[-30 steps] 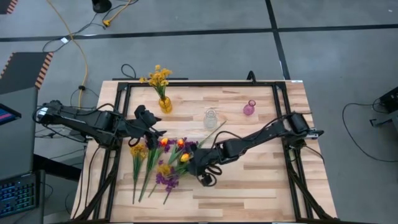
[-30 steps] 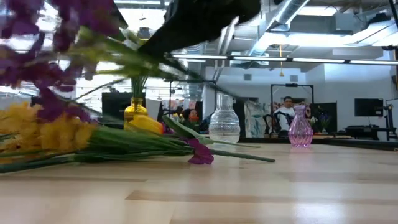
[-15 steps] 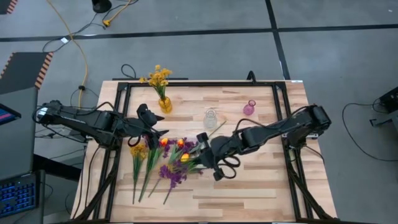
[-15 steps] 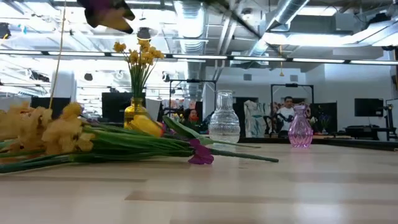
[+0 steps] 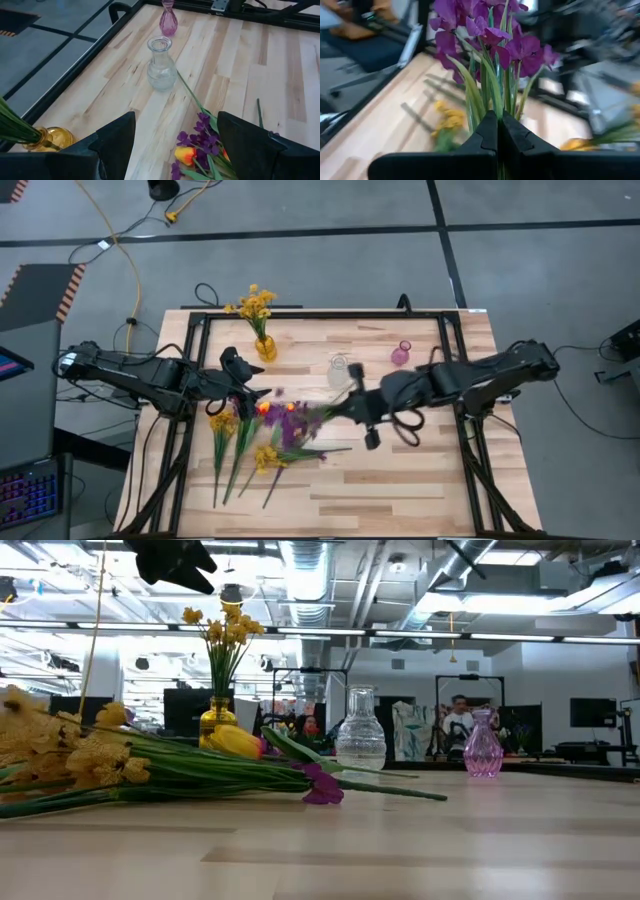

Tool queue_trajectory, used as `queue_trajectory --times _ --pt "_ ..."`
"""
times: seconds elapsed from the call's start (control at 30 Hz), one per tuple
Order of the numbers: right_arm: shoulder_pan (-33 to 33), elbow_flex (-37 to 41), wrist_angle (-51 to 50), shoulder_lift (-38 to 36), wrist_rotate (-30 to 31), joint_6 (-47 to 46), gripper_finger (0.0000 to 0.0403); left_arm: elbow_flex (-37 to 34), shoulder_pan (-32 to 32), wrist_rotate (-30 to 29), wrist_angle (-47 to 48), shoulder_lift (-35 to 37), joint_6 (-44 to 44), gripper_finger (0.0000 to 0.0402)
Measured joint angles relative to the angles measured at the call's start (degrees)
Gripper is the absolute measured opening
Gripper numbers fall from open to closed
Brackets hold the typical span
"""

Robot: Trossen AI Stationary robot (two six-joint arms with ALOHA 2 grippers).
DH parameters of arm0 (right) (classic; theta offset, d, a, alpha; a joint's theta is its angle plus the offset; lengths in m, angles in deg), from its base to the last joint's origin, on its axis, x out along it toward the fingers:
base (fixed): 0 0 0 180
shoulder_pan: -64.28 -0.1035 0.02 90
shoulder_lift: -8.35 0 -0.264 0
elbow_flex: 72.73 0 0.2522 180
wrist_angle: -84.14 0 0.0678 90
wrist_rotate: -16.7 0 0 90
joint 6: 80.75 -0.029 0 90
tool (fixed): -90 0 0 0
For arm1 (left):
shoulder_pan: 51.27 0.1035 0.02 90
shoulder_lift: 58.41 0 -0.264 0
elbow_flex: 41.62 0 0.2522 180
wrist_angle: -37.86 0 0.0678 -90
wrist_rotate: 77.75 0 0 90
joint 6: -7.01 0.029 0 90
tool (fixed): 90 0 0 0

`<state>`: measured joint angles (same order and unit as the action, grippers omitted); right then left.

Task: Sort flowers into vase by color
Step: Put the violet flowers into the pink vase

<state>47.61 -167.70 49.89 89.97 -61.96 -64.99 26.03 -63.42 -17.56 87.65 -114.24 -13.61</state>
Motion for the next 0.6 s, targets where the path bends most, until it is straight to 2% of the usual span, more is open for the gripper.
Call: queue_trajectory --times 0.17,0.3,0.43,0.6 --pt "-0.59 0.0 -0.2 -4.78 7.14 1.21 0.0028 0.0 0.0 0.0 0.0 0.0 -0.04 0.027" --pt "-0.57 0.79 -1.22 -8.82 9.7 1.45 0.0028 0.0 0.0 0.0 0.0 0.0 -0.09 0.027" --pt "-0.48 7.17 0.38 -14.72 10.04 2.1 0.0028 0.0 0.0 0.0 0.0 0.0 -0.09 0.027" --pt "0.71 19.87 10.31 -23.82 14.51 2.99 0.0028 0.0 0.0 -0.52 0.0 -0.02 -0.11 0.027"
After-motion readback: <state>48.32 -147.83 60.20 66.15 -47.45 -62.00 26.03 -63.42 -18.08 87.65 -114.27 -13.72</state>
